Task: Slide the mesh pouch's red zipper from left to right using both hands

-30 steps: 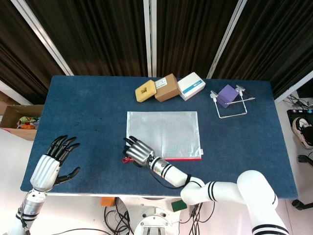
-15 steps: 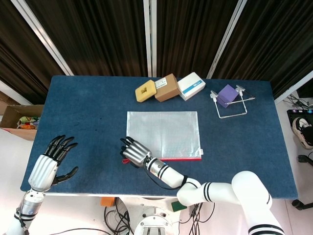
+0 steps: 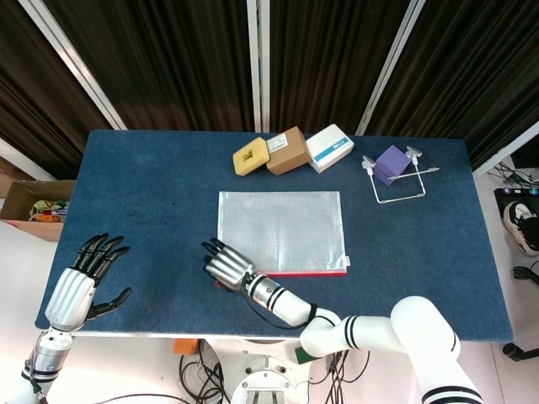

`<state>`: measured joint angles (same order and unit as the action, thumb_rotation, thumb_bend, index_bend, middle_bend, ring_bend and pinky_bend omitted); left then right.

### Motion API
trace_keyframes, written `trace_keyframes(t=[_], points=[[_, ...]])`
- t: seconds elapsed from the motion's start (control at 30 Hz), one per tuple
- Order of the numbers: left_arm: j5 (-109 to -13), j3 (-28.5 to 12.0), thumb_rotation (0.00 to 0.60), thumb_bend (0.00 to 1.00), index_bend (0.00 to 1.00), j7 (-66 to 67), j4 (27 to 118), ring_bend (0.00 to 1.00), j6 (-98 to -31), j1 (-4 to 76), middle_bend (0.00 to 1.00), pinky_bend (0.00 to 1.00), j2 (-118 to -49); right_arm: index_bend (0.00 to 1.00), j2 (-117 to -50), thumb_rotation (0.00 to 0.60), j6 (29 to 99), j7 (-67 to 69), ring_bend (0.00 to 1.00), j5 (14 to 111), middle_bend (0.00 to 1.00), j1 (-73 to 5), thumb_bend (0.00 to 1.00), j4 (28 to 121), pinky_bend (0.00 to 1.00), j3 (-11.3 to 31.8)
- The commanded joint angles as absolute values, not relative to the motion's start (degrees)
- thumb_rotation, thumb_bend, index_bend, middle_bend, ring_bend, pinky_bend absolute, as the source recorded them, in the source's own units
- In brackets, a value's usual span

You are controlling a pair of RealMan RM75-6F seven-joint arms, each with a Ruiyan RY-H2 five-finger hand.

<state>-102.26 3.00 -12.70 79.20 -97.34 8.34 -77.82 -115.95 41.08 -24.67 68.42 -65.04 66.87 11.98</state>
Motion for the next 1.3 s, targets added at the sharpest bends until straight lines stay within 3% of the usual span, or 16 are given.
trace_keyframes(t=[0.03,0.43,0.93,1.3], points=[[-102.1,3.1,0.600,0.23,0.18,-12.9,79.0,0.02,-97.2,8.2,0.10,0.09,-77.9,0.64,-116.0,0.600,42.0,-25.0,0.04,69.8,0.37,-64.8,0.43,66.8,0.14,11.1],[-100.1,3.1,0.600,0.23,0.18,-17.2,78.2,0.02,-94.8,8.7,0.10,0.09,-78.1,0.68,-114.0,0.600,47.2,-25.7,0.04,77.8,0.37,-62.7,0.44,67.7,0.14,6.9],[-93.3,0.1,0.600,0.25,0.24,-36.4,75.2,0.02,-77.7,17.9,0.10,0.09,-80.9,0.69,-107.2,0.600,60.3,-26.1,0.04,92.8,0.31,-59.5,0.45,70.5,0.14,3.4],[-94.1,-1.7,0.600,0.31,0.29,-45.2,69.6,0.02,-66.5,28.4,0.10,0.09,-88.1,0.69,-103.8,0.600,63.2,-27.8,0.04,95.9,0.30,-58.3,0.45,73.4,0.11,4.6]])
